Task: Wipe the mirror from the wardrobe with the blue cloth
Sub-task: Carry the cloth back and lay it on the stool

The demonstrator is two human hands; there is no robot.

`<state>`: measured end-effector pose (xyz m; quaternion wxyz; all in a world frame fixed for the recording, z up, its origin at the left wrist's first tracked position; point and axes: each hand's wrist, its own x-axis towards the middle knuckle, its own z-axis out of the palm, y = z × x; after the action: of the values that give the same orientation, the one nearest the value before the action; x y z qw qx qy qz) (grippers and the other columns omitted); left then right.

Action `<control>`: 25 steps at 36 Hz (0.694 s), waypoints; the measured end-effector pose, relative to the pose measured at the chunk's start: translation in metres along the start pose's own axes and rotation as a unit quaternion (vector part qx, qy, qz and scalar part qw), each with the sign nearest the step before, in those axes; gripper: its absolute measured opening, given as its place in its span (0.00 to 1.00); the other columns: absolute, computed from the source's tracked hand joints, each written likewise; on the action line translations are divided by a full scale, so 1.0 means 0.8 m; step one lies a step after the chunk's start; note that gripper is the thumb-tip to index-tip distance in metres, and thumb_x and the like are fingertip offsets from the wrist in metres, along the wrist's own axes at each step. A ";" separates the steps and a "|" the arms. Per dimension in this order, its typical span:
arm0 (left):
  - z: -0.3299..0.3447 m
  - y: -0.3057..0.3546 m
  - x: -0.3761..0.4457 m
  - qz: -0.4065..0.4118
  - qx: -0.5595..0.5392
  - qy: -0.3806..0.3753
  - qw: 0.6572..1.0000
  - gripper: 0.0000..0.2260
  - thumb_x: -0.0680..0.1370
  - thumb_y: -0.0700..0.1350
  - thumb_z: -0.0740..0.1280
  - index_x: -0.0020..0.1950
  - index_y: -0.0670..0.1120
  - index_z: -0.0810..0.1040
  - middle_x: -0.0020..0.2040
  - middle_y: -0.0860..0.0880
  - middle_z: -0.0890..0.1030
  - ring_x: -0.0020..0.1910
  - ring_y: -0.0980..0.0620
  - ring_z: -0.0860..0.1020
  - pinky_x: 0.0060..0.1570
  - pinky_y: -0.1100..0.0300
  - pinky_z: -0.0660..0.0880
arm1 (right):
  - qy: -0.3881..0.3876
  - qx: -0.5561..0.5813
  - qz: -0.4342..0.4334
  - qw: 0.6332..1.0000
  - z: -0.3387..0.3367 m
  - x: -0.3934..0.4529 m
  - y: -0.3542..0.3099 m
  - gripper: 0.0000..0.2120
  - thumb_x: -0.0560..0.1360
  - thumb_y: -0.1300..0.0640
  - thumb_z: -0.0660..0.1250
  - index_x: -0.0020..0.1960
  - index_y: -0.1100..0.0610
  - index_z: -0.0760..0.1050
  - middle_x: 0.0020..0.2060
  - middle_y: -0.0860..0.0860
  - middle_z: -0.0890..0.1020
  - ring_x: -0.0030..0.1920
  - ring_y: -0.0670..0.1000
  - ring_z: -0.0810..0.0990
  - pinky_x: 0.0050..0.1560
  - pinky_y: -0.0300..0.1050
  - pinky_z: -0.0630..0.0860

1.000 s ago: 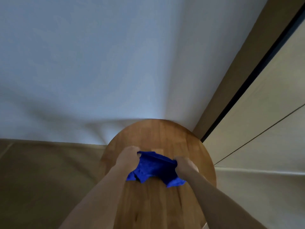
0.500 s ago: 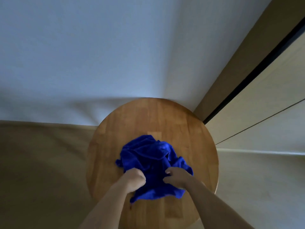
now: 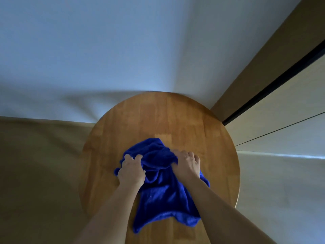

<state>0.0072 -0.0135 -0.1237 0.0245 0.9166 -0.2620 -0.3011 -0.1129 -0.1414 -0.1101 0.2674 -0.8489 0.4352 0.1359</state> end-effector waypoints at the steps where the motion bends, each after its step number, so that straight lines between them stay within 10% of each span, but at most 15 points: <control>1: -0.002 0.001 0.001 0.007 0.008 0.020 1.000 0.17 0.78 0.49 0.64 0.66 0.52 0.68 0.61 0.47 0.66 0.56 0.51 0.71 0.47 0.59 0.72 | 0.001 0.022 0.013 1.000 -0.001 0.002 -0.002 0.22 0.76 0.58 0.59 0.69 0.45 0.68 0.58 0.46 0.76 0.61 0.49 0.68 0.69 0.46 0.54; 6: -0.021 0.006 -0.001 0.118 0.106 0.104 0.982 0.04 0.76 0.52 0.62 0.46 0.53 0.73 0.52 0.55 0.68 0.54 0.53 0.68 0.56 0.59 0.64 | 0.024 0.228 0.118 0.966 -0.015 0.004 -0.007 0.12 0.72 0.62 0.55 0.36 0.49 0.70 0.37 0.49 0.73 0.41 0.53 0.71 0.49 0.49 0.69; 11: -0.034 0.011 -0.017 0.139 -0.030 -0.114 0.983 0.11 0.71 0.45 0.63 0.32 0.50 0.62 0.32 0.54 0.68 0.30 0.55 0.67 0.31 0.60 0.63 | -0.025 0.204 0.165 0.965 -0.042 -0.018 -0.001 0.18 0.70 0.66 0.54 0.49 0.49 0.76 0.42 0.49 0.80 0.47 0.53 0.78 0.58 0.52 0.73; 18: -0.019 0.014 -0.049 -0.005 -0.113 -0.367 0.923 0.05 0.69 0.42 0.63 0.44 0.49 0.72 0.46 0.48 0.78 0.41 0.51 0.78 0.41 0.58 0.76 | -0.111 -0.038 0.127 0.985 -0.027 -0.050 0.013 0.15 0.76 0.62 0.56 0.52 0.52 0.80 0.45 0.47 0.82 0.49 0.49 0.79 0.56 0.42 0.69; 25: -0.002 -0.010 -0.043 -0.048 -0.132 -0.012 0.990 0.09 0.80 0.42 0.56 0.59 0.49 0.70 0.54 0.51 0.75 0.48 0.54 0.75 0.42 0.61 0.73 | 0.006 0.059 0.212 0.975 -0.020 -0.044 0.031 0.15 0.79 0.53 0.54 0.62 0.52 0.71 0.54 0.50 0.77 0.54 0.52 0.75 0.48 0.46 0.73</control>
<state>-0.0115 0.0104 -0.1055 0.1278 0.9132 -0.1758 -0.3448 -0.1538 -0.1390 -0.0893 0.2800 -0.7207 0.6140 0.1585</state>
